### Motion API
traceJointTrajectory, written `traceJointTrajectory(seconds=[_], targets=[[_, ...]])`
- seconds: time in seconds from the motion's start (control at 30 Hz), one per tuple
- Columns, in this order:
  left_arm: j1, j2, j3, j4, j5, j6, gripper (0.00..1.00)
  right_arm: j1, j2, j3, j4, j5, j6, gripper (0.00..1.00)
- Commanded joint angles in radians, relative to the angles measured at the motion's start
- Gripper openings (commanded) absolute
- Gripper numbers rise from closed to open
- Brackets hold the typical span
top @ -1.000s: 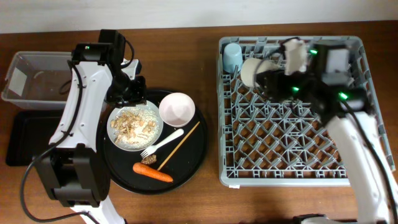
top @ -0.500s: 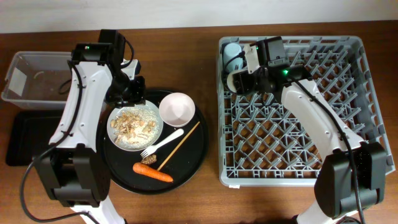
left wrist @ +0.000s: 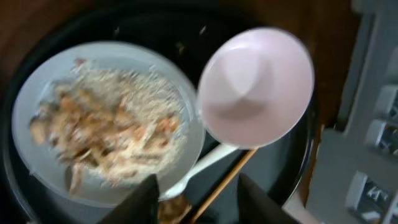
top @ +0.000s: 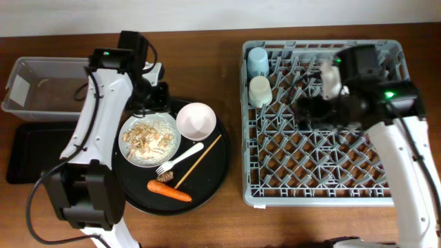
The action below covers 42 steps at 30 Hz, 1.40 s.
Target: Sort waste into correct bins and load items into the dishwasher rack
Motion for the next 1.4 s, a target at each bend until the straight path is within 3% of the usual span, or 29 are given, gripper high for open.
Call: traceJointTrajectory(seconds=[0.0,0.17,0.37,0.5,0.57,0.63,0.73,0.83,0.87,1.13,1.3,1.37], targets=[[-0.048,-0.003,-0.083,0.061,-0.004,-0.007,0.42,-0.079,-0.003,-0.002,-0.078,-0.021,0.013,0.99],[-0.027,-0.010,-0.093,-0.020,-0.115,-0.022,0.41,-0.040,-0.003,-0.002,-0.081,-0.182,-0.059,0.99],[0.199,-0.042,-0.093,-0.105,-0.126,-0.104,0.41,0.332,0.065,0.000,0.140,-0.178,-0.005,0.99],[0.345,-0.044,-0.093,-0.116,-0.111,-0.120,0.42,0.509,0.263,0.080,0.236,-0.160,0.018,0.99],[0.386,-0.044,-0.093,-0.124,-0.090,-0.126,0.42,0.570,0.395,0.151,0.282,-0.033,0.025,0.99],[0.395,-0.044,-0.093,-0.124,-0.093,-0.125,0.42,0.591,0.480,0.161,0.359,0.073,0.110,0.99],[0.395,-0.044,-0.093,-0.122,-0.093,-0.126,0.42,0.581,0.586,0.161,0.441,0.076,0.219,0.98],[0.394,-0.044,-0.093,-0.119,-0.093,-0.125,0.43,0.584,0.636,0.161,0.498,0.066,0.220,0.86],[0.394,-0.044,-0.093,-0.119,-0.093,-0.125,0.42,0.584,0.646,0.160,0.517,0.067,0.221,0.75],[0.394,-0.044,-0.093,-0.119,-0.093,-0.125,0.42,0.582,0.704,0.155,0.541,0.140,0.291,0.59],[0.394,-0.044,-0.093,-0.119,-0.093,-0.125,0.42,0.582,0.705,0.145,0.542,0.141,0.290,0.24],[0.394,-0.044,-0.093,-0.119,-0.093,-0.125,0.43,0.582,0.705,0.145,0.541,0.141,0.291,0.23]])
